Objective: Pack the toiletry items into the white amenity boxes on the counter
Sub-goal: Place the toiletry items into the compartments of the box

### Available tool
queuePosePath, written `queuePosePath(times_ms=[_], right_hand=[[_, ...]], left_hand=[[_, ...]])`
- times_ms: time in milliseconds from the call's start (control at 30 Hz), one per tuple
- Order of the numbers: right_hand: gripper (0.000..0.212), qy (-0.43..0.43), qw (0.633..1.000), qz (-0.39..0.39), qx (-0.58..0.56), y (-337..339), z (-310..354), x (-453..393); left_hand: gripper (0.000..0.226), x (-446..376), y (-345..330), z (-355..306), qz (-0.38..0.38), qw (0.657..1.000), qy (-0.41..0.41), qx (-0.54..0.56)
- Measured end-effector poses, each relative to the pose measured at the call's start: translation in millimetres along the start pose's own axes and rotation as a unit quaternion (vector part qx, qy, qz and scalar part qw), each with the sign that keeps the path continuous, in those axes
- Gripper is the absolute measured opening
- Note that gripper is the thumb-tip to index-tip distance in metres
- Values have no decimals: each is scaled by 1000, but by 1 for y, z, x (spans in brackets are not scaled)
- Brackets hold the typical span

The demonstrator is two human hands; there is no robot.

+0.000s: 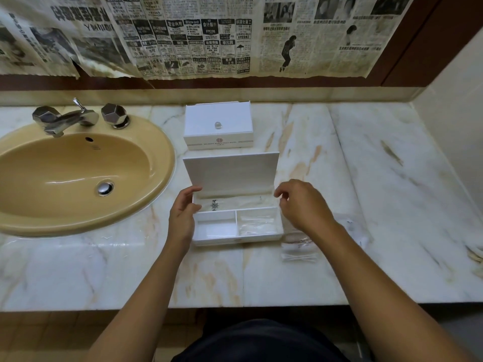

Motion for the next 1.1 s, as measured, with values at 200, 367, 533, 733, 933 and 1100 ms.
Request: queuePosePath(times_ms=[200, 367, 533, 733, 933, 1100], right_hand=[[35, -31, 988, 120, 88, -18, -20, 0], [35, -28, 973, 176, 145, -35, -22, 6], [34, -30, 972, 185, 141, -40, -25, 6], [29, -38, 988, 114, 98, -30, -25, 1], [23, -22, 999, 19, 39, -8, -13, 2], [24, 38, 996, -61, -60, 8, 16, 8]], left_hand=[[48, 1, 0, -1, 1, 1000, 3, 1], [46, 1, 1, 0, -4, 1000, 4, 0], [45, 1, 0, 0, -4, 1000, 6, 3], [43, 1, 0, 0, -5, 1000, 3, -1], [44, 0, 1, 1, -2, 1000, 6, 8], [46, -1, 2, 2, -1, 1000, 10, 10]])
Point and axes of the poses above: each hand's wrist, its own x-axis away from the middle knuckle, its own y-axis out of the back of the hand, z = x × y, the point moved 2 cm from there along -x, towards the middle knuckle, and after that the axes turned 11 degrees about x, right-handed, at the moved point
